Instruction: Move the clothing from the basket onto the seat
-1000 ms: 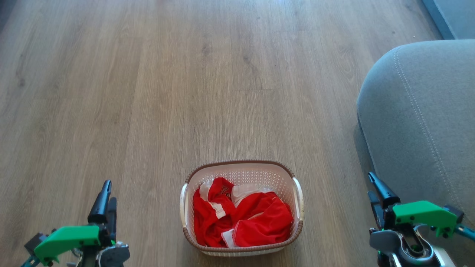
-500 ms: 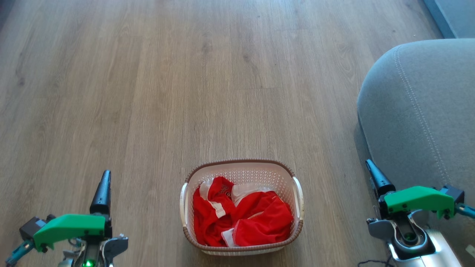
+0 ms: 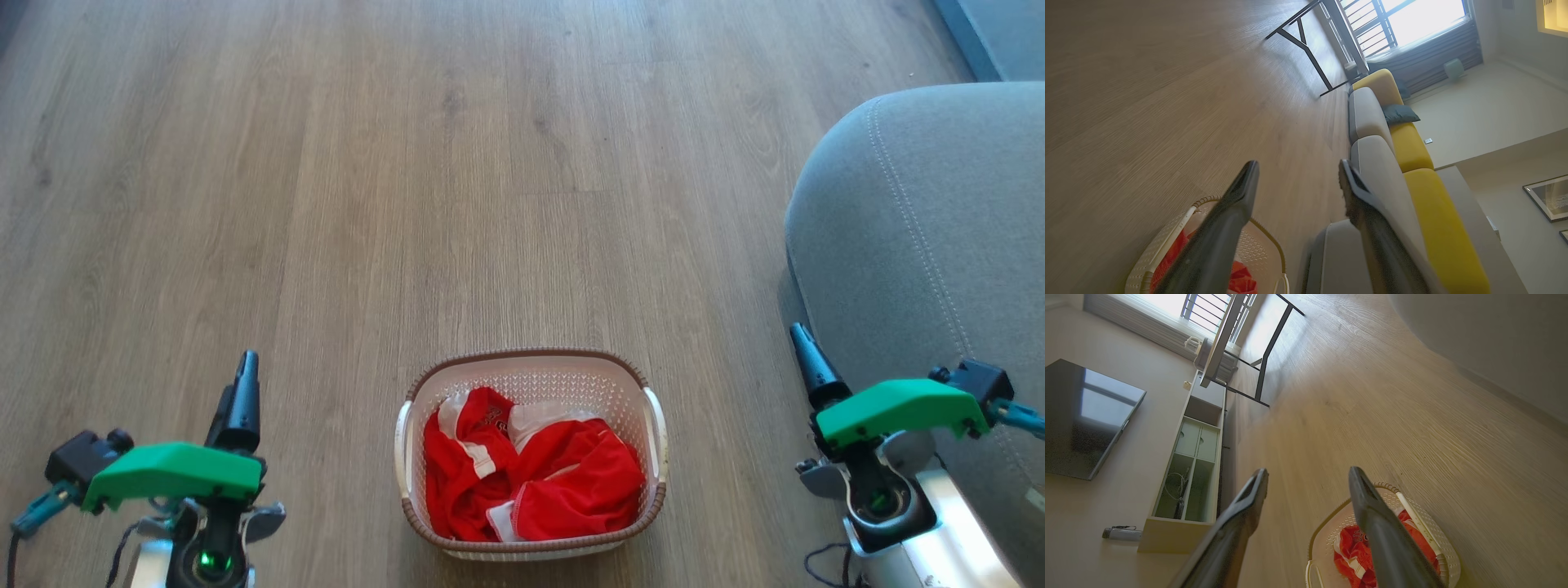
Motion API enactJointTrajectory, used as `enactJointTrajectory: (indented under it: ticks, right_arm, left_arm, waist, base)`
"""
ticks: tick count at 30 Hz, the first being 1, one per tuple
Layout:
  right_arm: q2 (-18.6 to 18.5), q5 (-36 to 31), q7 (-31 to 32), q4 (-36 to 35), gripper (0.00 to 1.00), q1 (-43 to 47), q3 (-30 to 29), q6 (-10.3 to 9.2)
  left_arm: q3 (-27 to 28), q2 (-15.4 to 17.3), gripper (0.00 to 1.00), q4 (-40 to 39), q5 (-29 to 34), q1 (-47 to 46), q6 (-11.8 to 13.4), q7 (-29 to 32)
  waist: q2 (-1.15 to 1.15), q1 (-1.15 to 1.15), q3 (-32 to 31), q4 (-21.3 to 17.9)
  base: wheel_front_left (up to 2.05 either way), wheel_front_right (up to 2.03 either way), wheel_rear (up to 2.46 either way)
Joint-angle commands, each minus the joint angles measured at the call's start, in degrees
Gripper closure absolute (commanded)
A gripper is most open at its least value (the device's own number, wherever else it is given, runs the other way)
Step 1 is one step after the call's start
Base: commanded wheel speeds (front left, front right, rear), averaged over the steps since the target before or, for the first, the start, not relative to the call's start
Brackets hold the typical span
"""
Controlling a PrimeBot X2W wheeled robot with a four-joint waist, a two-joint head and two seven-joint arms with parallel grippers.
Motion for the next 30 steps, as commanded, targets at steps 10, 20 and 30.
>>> enactJointTrajectory:
  ticks: [10, 20, 30]
  right_arm:
    - [-2.1, -7.8, -2.2, -0.2, 0.00, -5.7, 3.7, 0.21]
    - [-3.0, -14.6, -3.8, 1.8, 0.00, -8.0, 6.7, 0.24]
    - [-3.3, -22.2, -5.4, 3.4, 0.00, -9.7, 8.5, 0.28]
  left_arm:
    - [0.4, 1.8, 0.00, -1.5, 10.7, -4.7, 0.0, -2.2]
    - [-0.1, 2.3, 0.00, -0.4, 20.7, -5.7, 0.1, -4.0]
    - [-0.5, 2.8, 0.00, 0.5, 29.0, -6.9, 0.7, -5.7]
  waist:
    - [0.00, 0.00, 0.0, -0.1]
    - [0.00, 0.00, -0.1, 0.0]
    - [0.00, 0.00, 0.0, -0.1]
  base:
    - [0.00, 0.00, 0.00]
    - [0.00, 0.00, 0.00]
    - [0.00, 0.00, 0.00]
